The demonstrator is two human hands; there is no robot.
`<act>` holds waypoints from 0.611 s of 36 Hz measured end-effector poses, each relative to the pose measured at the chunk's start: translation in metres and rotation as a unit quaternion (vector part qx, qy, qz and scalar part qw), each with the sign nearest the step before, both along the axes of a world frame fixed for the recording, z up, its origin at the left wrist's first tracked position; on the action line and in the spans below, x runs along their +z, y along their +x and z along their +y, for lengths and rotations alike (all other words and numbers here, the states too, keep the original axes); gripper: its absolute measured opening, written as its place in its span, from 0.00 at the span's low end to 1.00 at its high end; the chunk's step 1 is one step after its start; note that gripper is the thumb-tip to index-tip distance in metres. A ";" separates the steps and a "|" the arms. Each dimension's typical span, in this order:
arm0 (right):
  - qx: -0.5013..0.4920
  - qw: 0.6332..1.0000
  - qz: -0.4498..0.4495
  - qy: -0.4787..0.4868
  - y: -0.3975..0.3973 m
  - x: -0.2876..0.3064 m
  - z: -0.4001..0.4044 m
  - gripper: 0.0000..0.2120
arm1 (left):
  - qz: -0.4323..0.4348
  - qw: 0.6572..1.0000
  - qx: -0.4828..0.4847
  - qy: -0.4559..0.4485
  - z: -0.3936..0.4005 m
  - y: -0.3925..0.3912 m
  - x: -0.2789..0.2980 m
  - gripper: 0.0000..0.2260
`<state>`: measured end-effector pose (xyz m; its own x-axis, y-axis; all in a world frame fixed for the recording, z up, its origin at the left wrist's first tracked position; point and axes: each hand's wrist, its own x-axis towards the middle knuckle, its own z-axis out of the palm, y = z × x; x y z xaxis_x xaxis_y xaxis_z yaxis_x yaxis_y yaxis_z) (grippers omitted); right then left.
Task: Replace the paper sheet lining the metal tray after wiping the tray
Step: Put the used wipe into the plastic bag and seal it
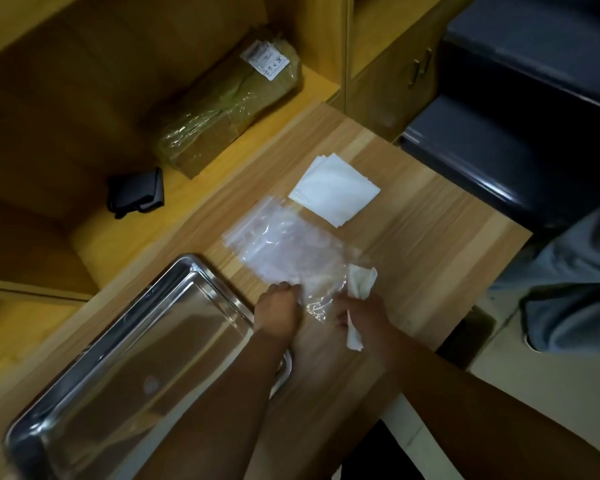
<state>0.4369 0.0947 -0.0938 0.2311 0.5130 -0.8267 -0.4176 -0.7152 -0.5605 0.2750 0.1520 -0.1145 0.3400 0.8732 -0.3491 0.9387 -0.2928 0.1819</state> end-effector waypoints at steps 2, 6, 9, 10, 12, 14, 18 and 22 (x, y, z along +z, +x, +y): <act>-0.020 0.999 0.040 -0.029 -0.010 -0.003 0.010 0.06 | -0.016 1.000 -0.008 -0.001 -0.001 -0.003 -0.001 0.11; -0.042 0.997 0.020 -0.055 -0.022 -0.016 0.018 0.06 | -0.047 0.998 -0.021 -0.021 -0.003 -0.007 0.000 0.16; -0.061 0.997 -0.018 -0.035 -0.025 -0.022 0.013 0.09 | -0.081 0.996 -0.004 -0.030 -0.006 -0.010 0.001 0.19; -0.066 0.997 -0.036 -0.029 -0.023 -0.026 0.010 0.13 | -0.101 0.994 0.008 -0.033 -0.008 -0.009 0.001 0.19; -0.070 0.996 -0.055 -0.019 -0.019 -0.024 0.005 0.17 | -0.147 0.987 0.050 -0.028 -0.011 -0.011 0.005 0.19; -0.051 0.998 -0.039 -0.004 -0.013 -0.016 0.000 0.11 | -0.180 0.978 0.096 -0.030 -0.017 -0.011 0.014 0.20; -0.101 0.991 0.084 0.008 0.001 -0.001 -0.009 0.09 | -0.252 0.956 0.146 -0.020 -0.029 -0.010 0.032 0.19; -0.070 0.988 0.133 0.031 0.010 0.013 -0.023 0.05 | -0.301 0.917 0.260 -0.036 -0.033 -0.012 0.045 0.23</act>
